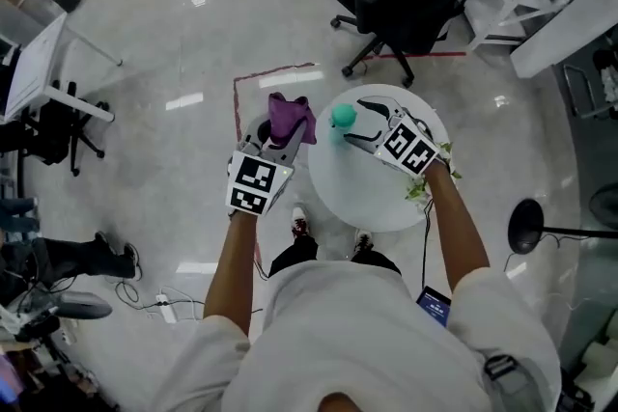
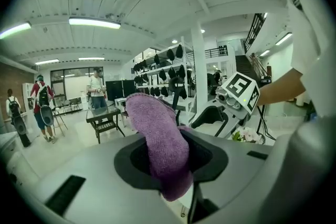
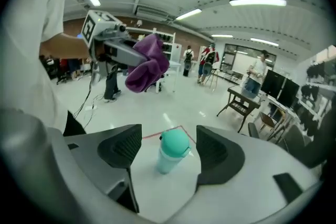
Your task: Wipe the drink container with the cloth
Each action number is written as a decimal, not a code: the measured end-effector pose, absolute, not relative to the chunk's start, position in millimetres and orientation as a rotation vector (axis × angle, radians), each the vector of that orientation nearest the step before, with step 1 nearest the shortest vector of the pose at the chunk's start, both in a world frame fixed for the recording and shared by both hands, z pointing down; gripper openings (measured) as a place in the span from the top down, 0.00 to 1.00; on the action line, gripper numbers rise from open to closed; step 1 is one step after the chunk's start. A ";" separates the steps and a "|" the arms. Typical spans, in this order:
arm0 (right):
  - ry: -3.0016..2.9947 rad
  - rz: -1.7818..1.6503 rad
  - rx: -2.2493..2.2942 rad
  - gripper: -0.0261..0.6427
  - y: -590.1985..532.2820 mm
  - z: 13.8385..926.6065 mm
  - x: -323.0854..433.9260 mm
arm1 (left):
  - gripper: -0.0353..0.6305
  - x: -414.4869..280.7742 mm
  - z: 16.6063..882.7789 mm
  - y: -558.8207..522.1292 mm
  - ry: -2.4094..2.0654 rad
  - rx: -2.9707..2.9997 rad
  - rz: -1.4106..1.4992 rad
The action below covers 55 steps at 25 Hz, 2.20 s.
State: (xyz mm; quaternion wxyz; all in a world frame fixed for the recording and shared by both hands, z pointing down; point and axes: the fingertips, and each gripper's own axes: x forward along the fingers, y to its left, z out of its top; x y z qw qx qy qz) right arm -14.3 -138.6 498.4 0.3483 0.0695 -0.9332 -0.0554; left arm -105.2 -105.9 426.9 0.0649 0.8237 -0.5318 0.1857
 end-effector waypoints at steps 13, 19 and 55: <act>-2.267 0.027 0.032 0.46 -170.9 588.3 -37.2 | 0.76 -121.5 511.7 -153.0 -1.332 2.505 0.563; -2.319 0.190 0.331 0.52 -181.5 587.8 -37.0 | 0.76 -101.4 537.4 -179.1 -1.209 2.504 0.471; -2.108 0.504 1.055 0.52 -178.1 592.2 -1.0 | 0.76 -34.5 755.8 -220.9 -0.890 2.410 0.735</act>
